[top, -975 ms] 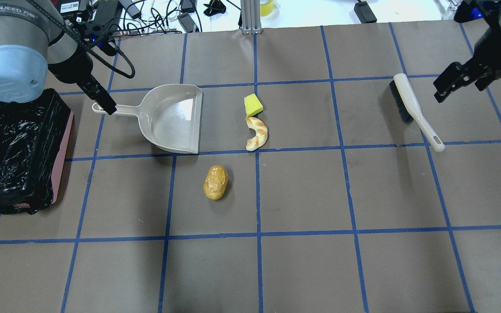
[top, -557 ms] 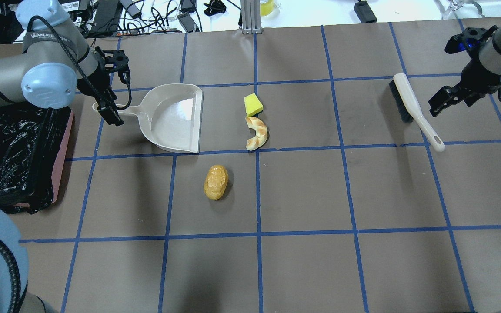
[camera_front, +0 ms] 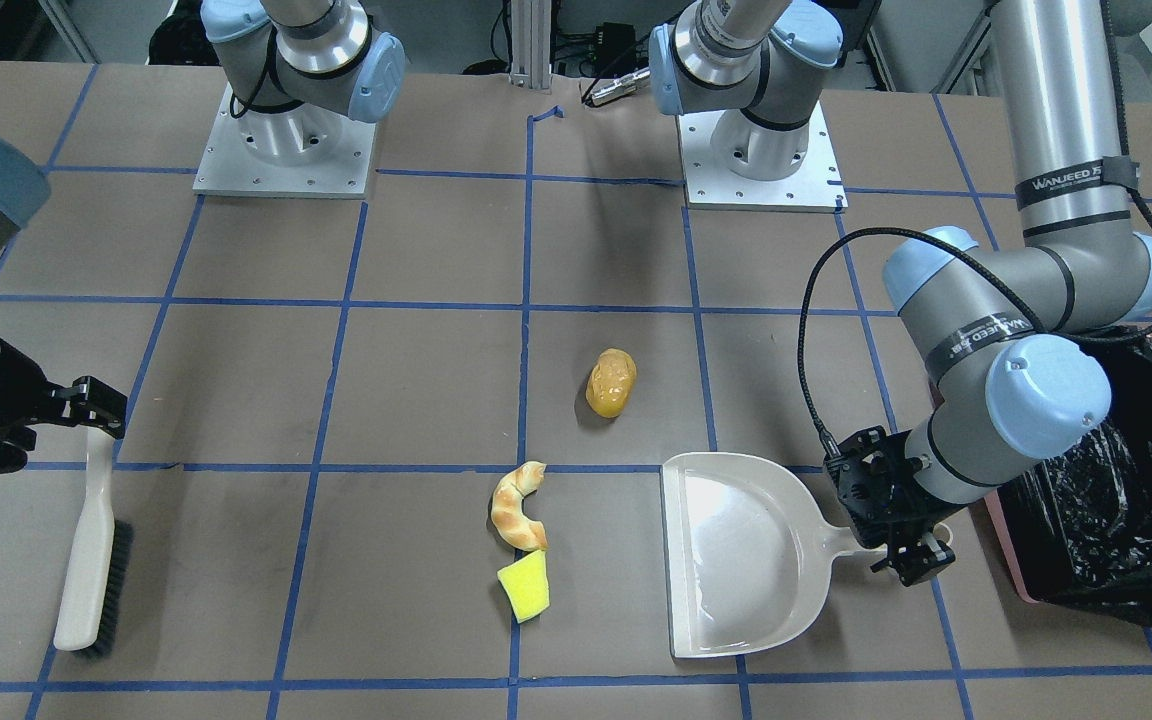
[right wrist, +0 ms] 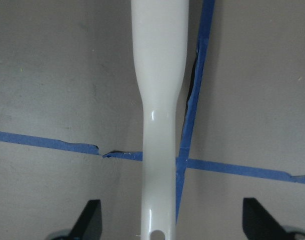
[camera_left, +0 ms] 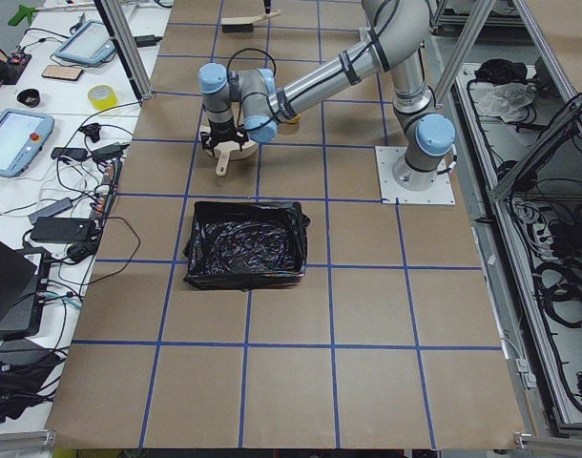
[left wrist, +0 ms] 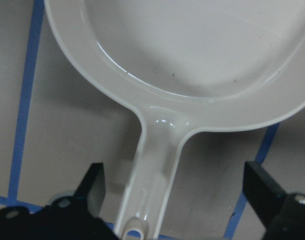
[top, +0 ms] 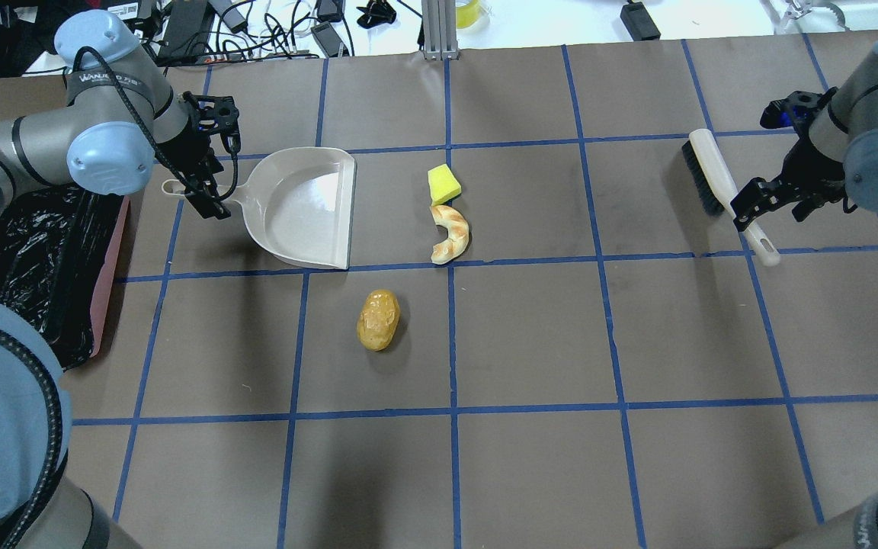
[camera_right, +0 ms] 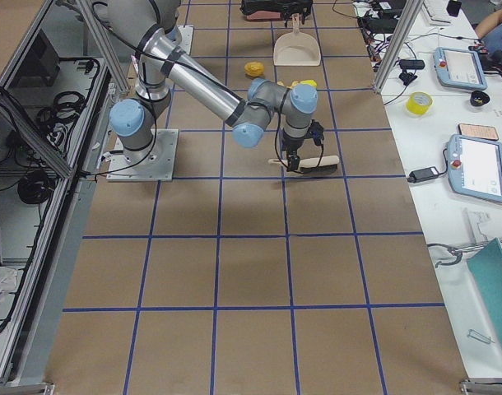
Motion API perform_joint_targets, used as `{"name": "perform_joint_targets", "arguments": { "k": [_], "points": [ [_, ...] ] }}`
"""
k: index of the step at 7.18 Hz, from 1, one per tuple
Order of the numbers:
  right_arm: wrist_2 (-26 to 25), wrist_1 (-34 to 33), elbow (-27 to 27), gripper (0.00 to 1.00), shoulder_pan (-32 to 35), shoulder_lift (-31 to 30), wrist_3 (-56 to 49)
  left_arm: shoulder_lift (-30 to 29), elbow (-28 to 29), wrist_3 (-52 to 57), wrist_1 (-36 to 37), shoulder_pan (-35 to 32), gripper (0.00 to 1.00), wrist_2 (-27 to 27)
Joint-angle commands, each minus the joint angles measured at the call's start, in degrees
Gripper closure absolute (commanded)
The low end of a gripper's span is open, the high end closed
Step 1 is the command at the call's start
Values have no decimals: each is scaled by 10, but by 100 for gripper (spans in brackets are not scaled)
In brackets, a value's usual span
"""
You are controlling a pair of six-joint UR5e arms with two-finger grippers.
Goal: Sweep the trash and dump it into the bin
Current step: 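Grasp the white brush handle with the right gripper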
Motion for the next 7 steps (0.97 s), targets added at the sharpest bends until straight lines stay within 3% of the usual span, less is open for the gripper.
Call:
{"name": "perform_joint_targets", "arguments": {
  "k": [1,4,6,7],
  "points": [
    [1,1,23,6,0,3,0,-10,2,69,7,1,3,4],
    [1,-3,21,27,0,3,-2,-23,-3,71,8,1,3,-2],
    [1,-5,20,33,0,3,-2,-37,-4,65,12,0,3,-1],
    [1,-4,20,44,0,3,-2,-36,-5,65,12,0,3,-2]
  ]
}}
